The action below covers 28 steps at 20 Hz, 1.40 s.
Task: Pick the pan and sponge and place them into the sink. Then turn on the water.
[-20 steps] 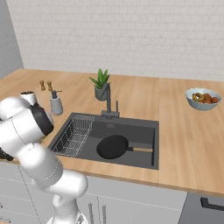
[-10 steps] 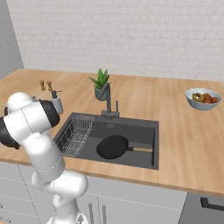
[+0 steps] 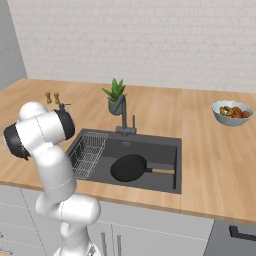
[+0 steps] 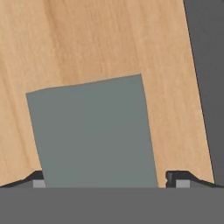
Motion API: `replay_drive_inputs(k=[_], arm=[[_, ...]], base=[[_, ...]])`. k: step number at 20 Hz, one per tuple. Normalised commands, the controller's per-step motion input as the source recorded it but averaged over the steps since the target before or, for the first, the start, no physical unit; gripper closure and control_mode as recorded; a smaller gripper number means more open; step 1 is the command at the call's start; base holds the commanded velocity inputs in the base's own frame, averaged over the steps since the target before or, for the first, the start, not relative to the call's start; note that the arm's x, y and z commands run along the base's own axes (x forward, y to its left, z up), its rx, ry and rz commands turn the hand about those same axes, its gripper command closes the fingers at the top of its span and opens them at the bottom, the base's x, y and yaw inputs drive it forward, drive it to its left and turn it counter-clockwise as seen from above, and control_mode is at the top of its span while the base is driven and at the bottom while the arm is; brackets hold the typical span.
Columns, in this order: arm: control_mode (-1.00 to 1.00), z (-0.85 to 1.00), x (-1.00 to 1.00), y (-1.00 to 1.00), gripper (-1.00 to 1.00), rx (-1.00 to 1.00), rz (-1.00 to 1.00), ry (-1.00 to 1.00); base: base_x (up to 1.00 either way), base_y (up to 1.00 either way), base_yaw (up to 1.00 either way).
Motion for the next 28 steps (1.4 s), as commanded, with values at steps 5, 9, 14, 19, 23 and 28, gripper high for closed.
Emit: replay_drive_inputs(k=[5, 9, 14, 19, 23, 28], arm=[[-1.0, -0.43, 0.06, 0.06, 1.0, 0.0, -0.03, 0.0], [-1.0, -0.02, 0.0, -0.02, 1.0, 0.01, -0.01, 0.0], [-1.0, 0.5, -0.3, -0.6, 1.0, 0.02, 0.09, -0.03], [-1.0, 0.91, -0.26, -0.66, 1.0, 0.01, 0.15, -0.05], [-1.0, 0.96, -0.38, -0.95, 1.0, 0.0, 0.12, -0.02], [-1.0, 0.45, -0.56, -1.0, 1.0, -0.03, 0.22, -0.01]], base=[[0.0, 0.0, 0.0], [0.0, 0.0, 0.0], [0.0, 0.0, 0.0], [0.0, 0.0, 0.0], [0.0, 0.0, 0.0], [0.0, 0.0, 0.0]])
